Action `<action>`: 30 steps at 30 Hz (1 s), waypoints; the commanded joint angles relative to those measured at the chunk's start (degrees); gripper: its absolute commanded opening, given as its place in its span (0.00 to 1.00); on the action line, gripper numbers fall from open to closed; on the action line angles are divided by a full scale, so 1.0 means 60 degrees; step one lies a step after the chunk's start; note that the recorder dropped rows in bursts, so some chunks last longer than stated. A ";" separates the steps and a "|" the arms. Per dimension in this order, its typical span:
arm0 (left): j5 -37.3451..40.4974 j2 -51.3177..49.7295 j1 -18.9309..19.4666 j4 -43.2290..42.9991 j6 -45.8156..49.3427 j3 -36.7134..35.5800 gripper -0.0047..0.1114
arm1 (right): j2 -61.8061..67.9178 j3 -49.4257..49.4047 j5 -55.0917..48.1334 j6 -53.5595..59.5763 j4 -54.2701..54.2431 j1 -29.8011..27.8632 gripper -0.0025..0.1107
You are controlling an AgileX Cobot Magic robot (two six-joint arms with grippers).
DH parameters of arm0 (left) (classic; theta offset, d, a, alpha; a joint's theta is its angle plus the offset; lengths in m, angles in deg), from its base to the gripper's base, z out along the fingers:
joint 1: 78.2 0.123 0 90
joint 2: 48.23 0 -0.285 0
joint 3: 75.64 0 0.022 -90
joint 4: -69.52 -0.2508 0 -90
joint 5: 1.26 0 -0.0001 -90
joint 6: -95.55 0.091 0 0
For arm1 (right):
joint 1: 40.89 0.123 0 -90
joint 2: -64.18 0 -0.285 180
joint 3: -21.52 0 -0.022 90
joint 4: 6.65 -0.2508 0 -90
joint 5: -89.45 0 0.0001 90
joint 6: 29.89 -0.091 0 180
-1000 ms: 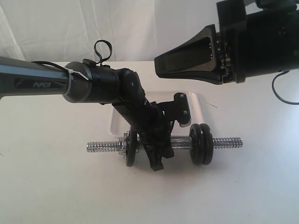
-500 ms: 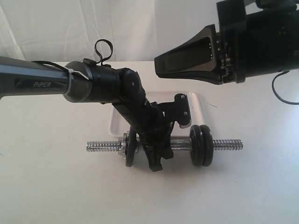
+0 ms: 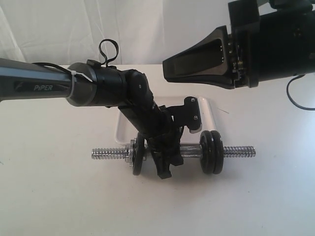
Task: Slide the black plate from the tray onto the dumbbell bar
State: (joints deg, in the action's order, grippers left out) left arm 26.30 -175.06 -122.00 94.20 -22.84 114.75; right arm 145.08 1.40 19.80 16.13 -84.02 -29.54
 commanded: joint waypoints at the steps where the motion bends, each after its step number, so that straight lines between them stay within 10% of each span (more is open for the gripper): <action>1: 0.0007 0.0376 -0.0032 0.0515 -0.0067 0.0180 0.35 | -0.0088 0.0070 -0.0051 0.0000 -0.0057 0.0014 0.02; 15: -0.0018 0.0376 -0.0032 0.0227 -0.0067 0.0180 0.36 | -0.0088 0.0070 -0.0051 0.0000 -0.0057 0.0014 0.02; 22: 0.0022 0.0376 -0.0032 0.0227 -0.0067 0.0180 0.58 | -0.0088 0.0070 -0.0051 0.0000 -0.0057 0.0014 0.02; 30: 0.0093 0.0376 -0.0032 0.0227 -0.0067 0.0180 0.60 | -0.0088 0.0070 -0.0051 0.0000 -0.0057 0.0014 0.02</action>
State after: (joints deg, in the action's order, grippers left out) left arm 25.57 -173.36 -122.00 94.64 -22.89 115.73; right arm 145.08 1.40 19.80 16.13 -84.02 -29.54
